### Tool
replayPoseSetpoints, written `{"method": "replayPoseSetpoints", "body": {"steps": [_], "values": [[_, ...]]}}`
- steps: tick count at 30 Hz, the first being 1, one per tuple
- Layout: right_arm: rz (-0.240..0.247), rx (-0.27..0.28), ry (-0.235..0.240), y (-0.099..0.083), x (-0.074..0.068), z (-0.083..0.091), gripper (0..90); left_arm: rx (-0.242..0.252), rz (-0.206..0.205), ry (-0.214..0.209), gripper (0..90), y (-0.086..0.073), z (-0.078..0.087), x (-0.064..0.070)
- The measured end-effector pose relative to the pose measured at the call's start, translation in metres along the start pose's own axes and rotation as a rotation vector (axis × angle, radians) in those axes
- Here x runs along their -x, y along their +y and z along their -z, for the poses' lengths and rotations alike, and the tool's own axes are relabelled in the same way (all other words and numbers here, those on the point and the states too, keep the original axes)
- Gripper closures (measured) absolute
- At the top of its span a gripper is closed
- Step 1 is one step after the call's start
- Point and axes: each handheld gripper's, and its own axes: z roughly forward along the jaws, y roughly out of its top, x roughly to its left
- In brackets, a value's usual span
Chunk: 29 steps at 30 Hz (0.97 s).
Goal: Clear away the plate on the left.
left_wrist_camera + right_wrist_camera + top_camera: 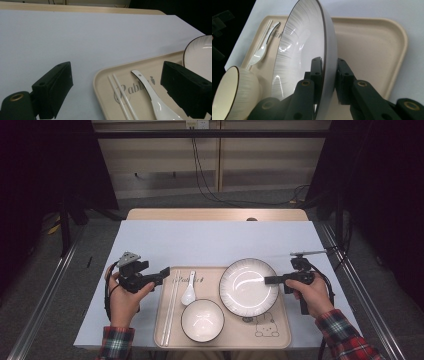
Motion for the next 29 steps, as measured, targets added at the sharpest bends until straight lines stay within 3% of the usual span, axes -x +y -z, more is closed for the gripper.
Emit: {"method": "replayPoseSetpoints", "body": {"steps": [4, 8, 11, 13, 15, 17, 19, 23, 27, 29], "values": [[0.043, 0.004, -0.068, -0.005, -0.001, 0.0, 75.5, -0.009, 0.006, 0.003, 10.7, -0.002, -0.002, -0.001], [0.083, 0.007, -0.096, -0.01, 0.0, -0.001, 75.3, -0.006, 0.011, 0.002, 10.8, -0.003, -0.002, -0.002], [0.127, -0.004, -0.157, -0.014, 0.0, -0.003, 70.6, -0.006, 0.012, 0.009, 10.8, -0.004, 0.0, -0.003], [0.145, 0.01, -0.182, -0.016, 0.002, -0.002, 62.8, -0.004, 0.014, 0.017, 10.8, -0.005, 0.0, -0.004], [0.153, 0.048, -0.17, -0.018, 0.004, 0.002, 60.1, 0.002, 0.017, 0.015, 10.8, -0.005, 0.002, -0.005], [0.184, 0.097, -0.151, -0.019, 0.002, 0.008, 47.5, 0.002, 0.019, 0.019, 10.8, -0.005, 0.002, -0.005], [0.253, 0.147, -0.133, -0.02, 0.002, 0.011, 36.6, -0.004, 0.019, 0.02, 10.8, -0.006, 0.003, -0.006], [0.362, 0.196, -0.127, -0.025, 0.001, 0.02, 24.1, -0.001, 0.028, 0.018, 10.8, -0.008, 0.004, -0.006], [0.373, 0.221, -0.112, -0.03, 0.006, 0.03, 17.5, -0.004, 0.023, 0.023, 10.7, -0.008, 0.004, -0.006], [0.381, 0.266, -0.109, -0.033, 0.012, 0.038, 16.7, -0.003, 0.024, 0.022, 10.6, -0.009, 0.004, -0.006]]}}
